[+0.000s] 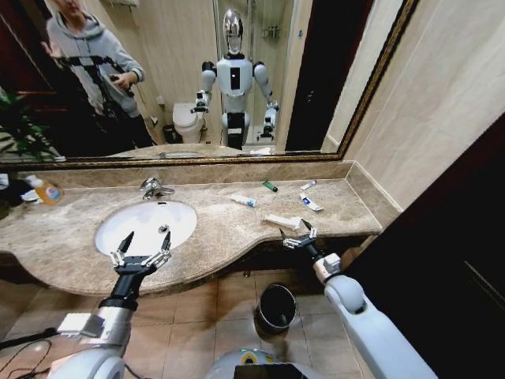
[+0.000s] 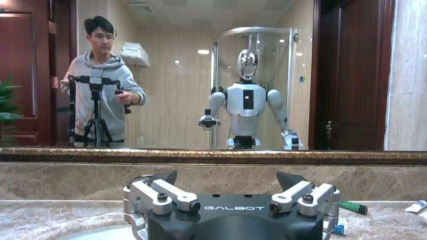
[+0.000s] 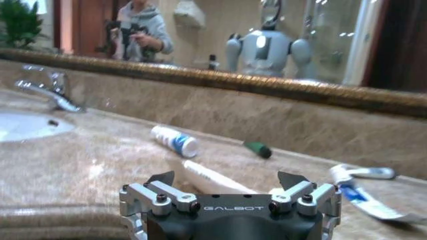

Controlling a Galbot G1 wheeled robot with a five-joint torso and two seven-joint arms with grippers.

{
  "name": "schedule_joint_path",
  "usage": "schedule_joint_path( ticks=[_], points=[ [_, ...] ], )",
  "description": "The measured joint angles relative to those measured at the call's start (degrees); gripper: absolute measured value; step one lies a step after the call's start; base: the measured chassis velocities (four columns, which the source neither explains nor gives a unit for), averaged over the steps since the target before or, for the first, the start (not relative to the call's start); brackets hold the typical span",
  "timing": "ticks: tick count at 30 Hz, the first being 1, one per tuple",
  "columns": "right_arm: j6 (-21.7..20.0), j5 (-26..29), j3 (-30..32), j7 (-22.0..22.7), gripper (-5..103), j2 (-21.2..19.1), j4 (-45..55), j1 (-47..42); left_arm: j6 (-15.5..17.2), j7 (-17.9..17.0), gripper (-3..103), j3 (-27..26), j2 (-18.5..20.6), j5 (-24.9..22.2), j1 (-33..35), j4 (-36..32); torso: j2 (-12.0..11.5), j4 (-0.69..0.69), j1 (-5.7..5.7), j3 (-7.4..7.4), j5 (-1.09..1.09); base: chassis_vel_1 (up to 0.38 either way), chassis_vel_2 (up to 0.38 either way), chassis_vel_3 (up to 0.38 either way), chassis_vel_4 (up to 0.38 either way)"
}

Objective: Pick up the trash from the sink and place it in the trash bin.

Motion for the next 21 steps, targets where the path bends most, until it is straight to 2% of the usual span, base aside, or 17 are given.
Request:
schedule_joint_path(
  ticks=[6, 10, 12, 13, 15, 19, 21],
  points=[
    [1.4, 0.1, -1.1, -1.5, 101, 0.6, -4.1, 3.1, 0.0, 0.0, 100, 0.0, 0.0, 0.0, 0.0, 0.0, 0.0, 0.01, 0.00, 0.00, 0.00, 0.000, 0.000, 0.000, 0.000],
    [1.8, 0.1, -1.3, -1.6, 86, 0.4, -5.3, 3.7, 0.0, 0.0, 100, 0.0, 0.0, 0.0, 0.0, 0.0, 0.0, 0.00, 0.00, 0.00, 0.00, 0.000, 0.000, 0.000, 0.000],
    [1.8, 0.1, -1.3, -1.6, 86, 0.2, -5.5, 3.7, 0.0, 0.0, 100, 0.0, 0.0, 0.0, 0.0, 0.0, 0.0, 0.00, 0.00, 0.00, 0.00, 0.000, 0.000, 0.000, 0.000],
    [1.8, 0.1, -1.3, -1.6, 79, 0.2, -5.6, 3.8, 0.0, 0.0, 100, 0.0, 0.0, 0.0, 0.0, 0.0, 0.0, 0.00, 0.00, 0.00, 0.00, 0.000, 0.000, 0.000, 0.000],
    [1.8, 0.0, -1.3, -1.6, 79, 0.2, -5.6, 3.8, 0.0, 0.0, 100, 0.0, 0.0, 0.0, 0.0, 0.0, 0.0, 0.00, 0.00, 0.00, 0.01, 0.000, 0.000, 0.000, 0.000],
    [1.8, -0.1, -1.1, -1.7, 62, 0.4, -5.7, 3.9, 0.0, 0.0, 100, 0.0, 0.0, 0.0, 0.0, 0.0, 0.0, 0.00, 0.00, -0.01, 0.00, 0.000, 0.000, 0.000, 0.000],
    [1.8, -0.1, -1.1, -1.7, 62, 0.4, -5.7, 4.0, 0.0, 0.0, 100, 0.0, 0.0, 0.0, 0.0, 0.0, 0.0, 0.00, 0.00, -0.01, 0.00, 0.000, 0.000, 0.000, 0.000]
  ],
)
